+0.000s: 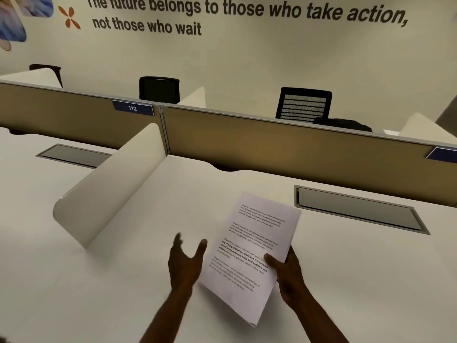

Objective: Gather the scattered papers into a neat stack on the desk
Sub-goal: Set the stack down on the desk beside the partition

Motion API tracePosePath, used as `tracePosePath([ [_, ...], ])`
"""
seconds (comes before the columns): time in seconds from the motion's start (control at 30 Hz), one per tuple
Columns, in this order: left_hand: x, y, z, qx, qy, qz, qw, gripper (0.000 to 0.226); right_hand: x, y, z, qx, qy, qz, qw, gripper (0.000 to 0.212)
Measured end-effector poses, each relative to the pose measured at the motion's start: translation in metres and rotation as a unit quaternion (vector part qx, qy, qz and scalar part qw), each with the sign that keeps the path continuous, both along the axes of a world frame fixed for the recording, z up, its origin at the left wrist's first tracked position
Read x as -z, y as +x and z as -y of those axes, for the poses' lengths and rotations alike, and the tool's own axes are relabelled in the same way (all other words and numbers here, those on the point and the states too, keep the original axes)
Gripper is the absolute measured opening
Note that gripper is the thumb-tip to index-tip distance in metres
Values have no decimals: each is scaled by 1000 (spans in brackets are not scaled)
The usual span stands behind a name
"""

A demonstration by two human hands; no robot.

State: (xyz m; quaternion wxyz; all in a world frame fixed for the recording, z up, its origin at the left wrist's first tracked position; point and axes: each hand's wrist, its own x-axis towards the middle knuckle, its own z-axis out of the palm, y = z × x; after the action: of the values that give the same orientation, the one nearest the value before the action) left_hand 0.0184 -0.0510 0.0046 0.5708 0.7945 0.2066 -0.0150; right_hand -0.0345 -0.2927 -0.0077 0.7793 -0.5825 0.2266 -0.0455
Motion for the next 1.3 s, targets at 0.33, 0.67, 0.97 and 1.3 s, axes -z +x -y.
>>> tracePosePath([
  [0.33,-15,52,-6,243,-208,-136,938,39,-2,24,-20,-78,13,-38,996,49],
  [0.67,22,55,-29,202,-80,-181,959,43,31,47,-57,-79,-105,-127,983,48],
  [0.97,36,86,-64,191,-44,-190,962,45,34,73,-88,-121,-202,-165,958,31],
  [1.3,46,126,-89,176,94,-111,974,54,50,120,-135,-8,-196,-250,948,26],
])
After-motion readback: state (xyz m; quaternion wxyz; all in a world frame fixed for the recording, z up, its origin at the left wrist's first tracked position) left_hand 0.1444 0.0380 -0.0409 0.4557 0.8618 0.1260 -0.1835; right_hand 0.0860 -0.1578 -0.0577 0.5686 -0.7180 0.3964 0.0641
